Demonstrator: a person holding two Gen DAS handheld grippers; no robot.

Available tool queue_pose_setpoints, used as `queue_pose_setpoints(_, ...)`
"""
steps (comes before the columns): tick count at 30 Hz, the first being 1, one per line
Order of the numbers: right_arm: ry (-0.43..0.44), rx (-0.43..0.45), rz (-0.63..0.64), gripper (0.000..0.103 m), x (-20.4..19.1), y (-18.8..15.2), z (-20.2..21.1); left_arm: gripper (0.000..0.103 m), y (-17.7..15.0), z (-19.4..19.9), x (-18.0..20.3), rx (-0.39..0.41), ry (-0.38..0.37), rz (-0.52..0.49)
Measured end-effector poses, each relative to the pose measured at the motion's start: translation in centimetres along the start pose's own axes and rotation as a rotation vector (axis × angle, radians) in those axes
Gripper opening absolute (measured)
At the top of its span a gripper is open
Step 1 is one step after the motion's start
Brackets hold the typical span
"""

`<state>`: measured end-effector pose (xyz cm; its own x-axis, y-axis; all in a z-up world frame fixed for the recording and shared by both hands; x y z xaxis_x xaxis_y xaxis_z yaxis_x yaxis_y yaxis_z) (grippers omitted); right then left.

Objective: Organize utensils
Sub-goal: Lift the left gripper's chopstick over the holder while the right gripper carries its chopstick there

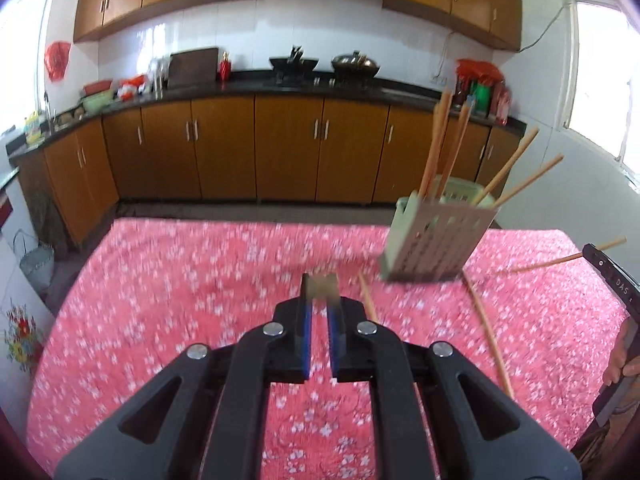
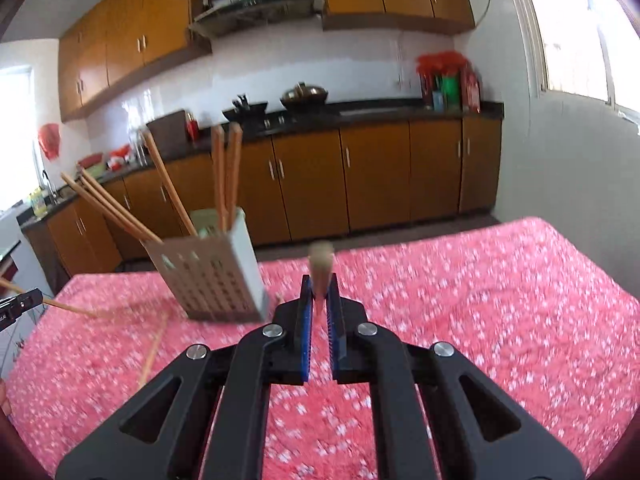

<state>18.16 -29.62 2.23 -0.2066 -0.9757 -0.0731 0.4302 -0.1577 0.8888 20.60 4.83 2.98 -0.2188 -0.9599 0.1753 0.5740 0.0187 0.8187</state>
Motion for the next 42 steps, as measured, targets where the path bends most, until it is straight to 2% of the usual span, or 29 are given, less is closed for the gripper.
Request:
queue_pose_setpoints(7, 0.095, 0.06, -0.035, 0.008, -1.0, 3.3, 2.5, 0.008, 3.2, 2.6, 1.9, 0.062, -0.067, -0.012)
queue_pose_setpoints(14, 0.206, 0.198, -0.085, 0.008, -2.1, 8.4, 6.6, 0.008, 7.3, 5.2, 6.1, 0.144, -0.17, -0.062)
queue_pose_setpoints(20, 0.193, 0.309, -0.069, 0.008, -3.5, 11.0, 7.4, 0.008, 11.0, 5.5, 10.0, 0.22, -0.217, -0.103)
queue_pose_setpoints(23, 0.176, 0.329, -0.069, 0.008, -4.1, 11.4, 6.7, 0.008, 12.2, 4.5, 10.9, 0.235, -0.216, -0.105)
queue_pose_setpoints(30, 0.157, 0.349, -0.105, 0.008, -4.4, 12.1, 4.1, 0.008, 13.2, 0.5, 11.0, 0.191, -0.188, -0.105)
queue_pose_setpoints(38, 0.162, 0.264, -0.072, 0.008, -6.2, 10.3, 0.4, 0.008, 12.7, -4.1, 10.2, 0.139, -0.179, -0.091)
queue_pose_setpoints(42, 0.177, 0.246, -0.057, 0.011, -6.4, 9.6, 0.2, 0.01, 12.4, -4.4, 9.6, 0.137, -0.18, -0.075)
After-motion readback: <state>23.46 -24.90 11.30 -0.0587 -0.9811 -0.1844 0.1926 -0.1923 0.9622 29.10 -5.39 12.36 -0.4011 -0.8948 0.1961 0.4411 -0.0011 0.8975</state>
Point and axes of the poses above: each gripper's, at about its wrist camera, not at the fingertips, and z roughly against the way its jaws point, x to its right, y to its top, the point moved 2 cm from there along -z, roughly the way its jaws point, and after that the axes turned 12 degrees about -y, right-handed, at the moved point
